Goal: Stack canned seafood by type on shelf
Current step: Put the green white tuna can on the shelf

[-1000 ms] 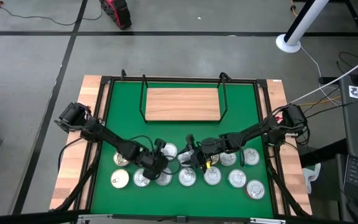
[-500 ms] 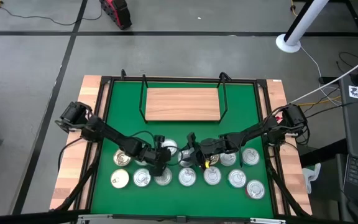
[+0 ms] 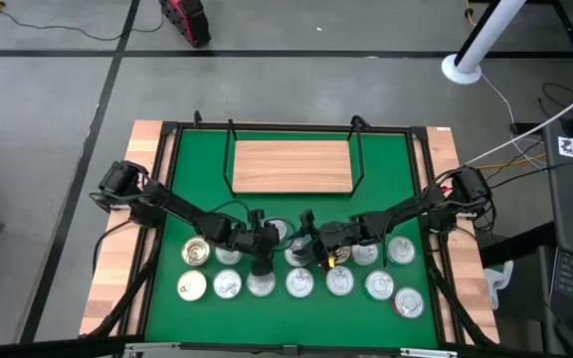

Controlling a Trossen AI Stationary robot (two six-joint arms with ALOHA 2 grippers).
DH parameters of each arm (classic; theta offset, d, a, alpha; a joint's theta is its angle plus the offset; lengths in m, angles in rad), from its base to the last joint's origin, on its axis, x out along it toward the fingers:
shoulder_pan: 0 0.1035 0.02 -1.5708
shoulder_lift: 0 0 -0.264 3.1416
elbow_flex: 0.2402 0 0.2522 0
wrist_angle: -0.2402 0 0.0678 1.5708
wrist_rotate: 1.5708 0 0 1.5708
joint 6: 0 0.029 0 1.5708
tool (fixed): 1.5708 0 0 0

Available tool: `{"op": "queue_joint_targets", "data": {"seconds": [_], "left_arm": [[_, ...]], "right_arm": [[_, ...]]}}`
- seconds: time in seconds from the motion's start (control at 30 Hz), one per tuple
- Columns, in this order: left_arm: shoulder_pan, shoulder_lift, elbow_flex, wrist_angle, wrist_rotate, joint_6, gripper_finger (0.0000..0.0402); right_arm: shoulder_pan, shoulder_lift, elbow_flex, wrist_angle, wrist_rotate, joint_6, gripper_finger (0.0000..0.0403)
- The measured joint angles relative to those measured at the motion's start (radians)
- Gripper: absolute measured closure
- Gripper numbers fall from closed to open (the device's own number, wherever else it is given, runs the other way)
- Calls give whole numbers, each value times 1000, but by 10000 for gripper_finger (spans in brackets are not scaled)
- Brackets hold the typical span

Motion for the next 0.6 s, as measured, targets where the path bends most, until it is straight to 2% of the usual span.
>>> {"op": "queue_joint_targets", "data": {"seconds": [0.17,0.4,0.6], "left_arm": [[24,0,31,2,5,-4,401],[68,0,37,20,29,-79,401],[88,0,37,29,31,-101,401]], "right_arm": [[0,0,0,-5,82,-50,180],[0,0,0,-49,99,-50,180],[0,0,0,-105,202,-50,180]]}}
